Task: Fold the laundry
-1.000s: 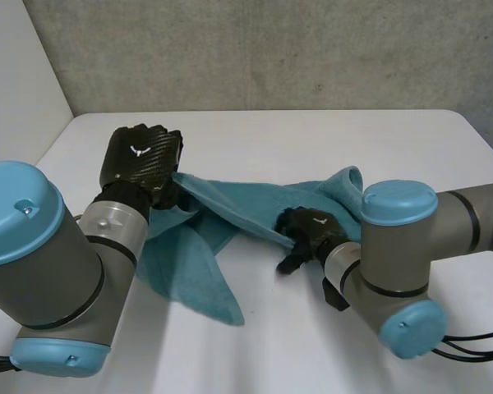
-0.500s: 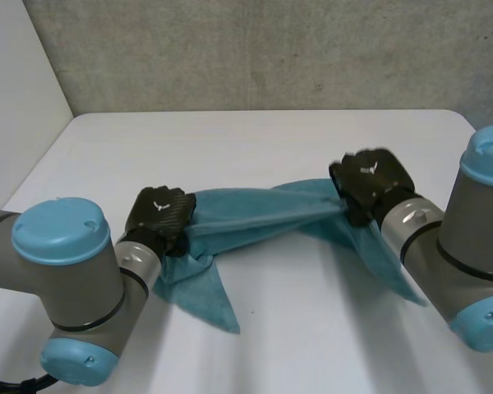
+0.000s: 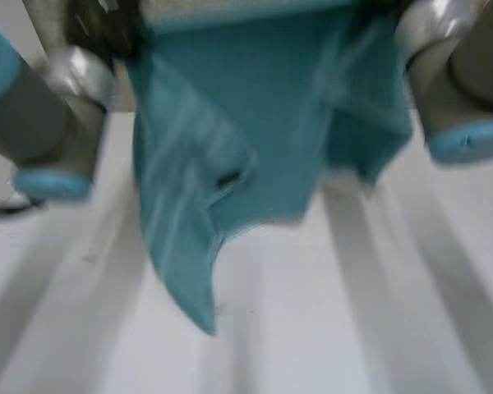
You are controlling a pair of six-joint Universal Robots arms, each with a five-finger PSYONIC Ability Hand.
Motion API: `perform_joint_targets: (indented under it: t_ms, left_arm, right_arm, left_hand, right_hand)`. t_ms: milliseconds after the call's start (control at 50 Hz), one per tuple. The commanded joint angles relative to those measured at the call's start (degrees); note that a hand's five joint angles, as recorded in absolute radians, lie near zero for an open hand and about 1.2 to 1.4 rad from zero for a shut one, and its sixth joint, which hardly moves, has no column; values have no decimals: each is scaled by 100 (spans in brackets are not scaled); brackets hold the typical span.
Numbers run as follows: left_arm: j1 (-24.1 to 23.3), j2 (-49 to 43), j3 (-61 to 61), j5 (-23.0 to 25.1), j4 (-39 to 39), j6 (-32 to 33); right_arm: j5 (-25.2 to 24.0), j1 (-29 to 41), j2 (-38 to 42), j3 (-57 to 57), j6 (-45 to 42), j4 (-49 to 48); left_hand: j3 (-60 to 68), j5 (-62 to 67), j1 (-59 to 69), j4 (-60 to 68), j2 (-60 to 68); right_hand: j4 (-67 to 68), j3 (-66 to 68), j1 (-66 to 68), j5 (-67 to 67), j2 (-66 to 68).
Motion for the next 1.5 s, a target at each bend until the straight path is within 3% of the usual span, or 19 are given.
perform_joint_targets:
  t_ms: [20,160,320,460,680,740,860,980,1100,1500]
  left_arm:
    - [584,614,344,90,709,-860]
    - [628,658,-823,670,7,-878]
    - [681,596,-2440,907,-645,-895]
    - [690,281,-3444,1058,-610,-895]
    - [610,-265,-3779,1049,-654,-1027]
    - [593,-265,-3867,1049,-619,-1089]
    - [540,-256,-3902,1014,-593,-1220]
    - [523,-274,-3893,987,-417,-1405]
    - [514,-353,-3893,654,13,-1800]
    - [259,-502,-3867,548,-127,-2327]
  right_arm:
    - [69,-4,-966,782,182,-1095]
    - [16,40,-1002,1915,190,-753]
    - [-124,-4,-1002,3321,234,-103]
    - [-115,-4,-958,3797,243,118]
    - [-124,40,-958,3543,208,232]
    - [-124,66,-993,3411,217,434]
    - [-115,145,-1116,3095,278,891]
    - [-107,347,-1362,2928,524,962]
    - [-115,444,-1898,2647,709,1146]
    - [-54,471,-2478,2295,1060,1217]
  left_hand:
    - [1153,1561,1492,1150,1117]
    - [1153,1561,1492,1150,1117]
    - [1153,1561,1492,1150,1117]
    - [1153,1561,1492,1150,1117]
    - [1153,1561,1492,1150,1117]
    - [-808,-401,-469,-811,-844]
    - [-2139,-1731,-1800,-2142,-2174]
    - [-2159,-1751,-1820,-2162,-2194]
    - [-2142,-1734,-1803,-2145,-2177]
    - [-2444,-2037,-2106,-2448,-2480]
  right_hand:
    - [1160,1209,2381,1414,1223]
    - [1160,1209,2381,1414,1223]
    - [1160,1209,2381,1414,1223]
    - [1160,1209,2381,1414,1223]
    - [1160,1209,2381,1414,1223]
    - [1160,1209,2381,1414,1223]
    - [1160,1209,2381,1414,1223]
    - [1160,1209,2381,1414,1223]
    - [1160,1209,2381,1414,1223]
    - [1160,1209,2381,1414,1223]
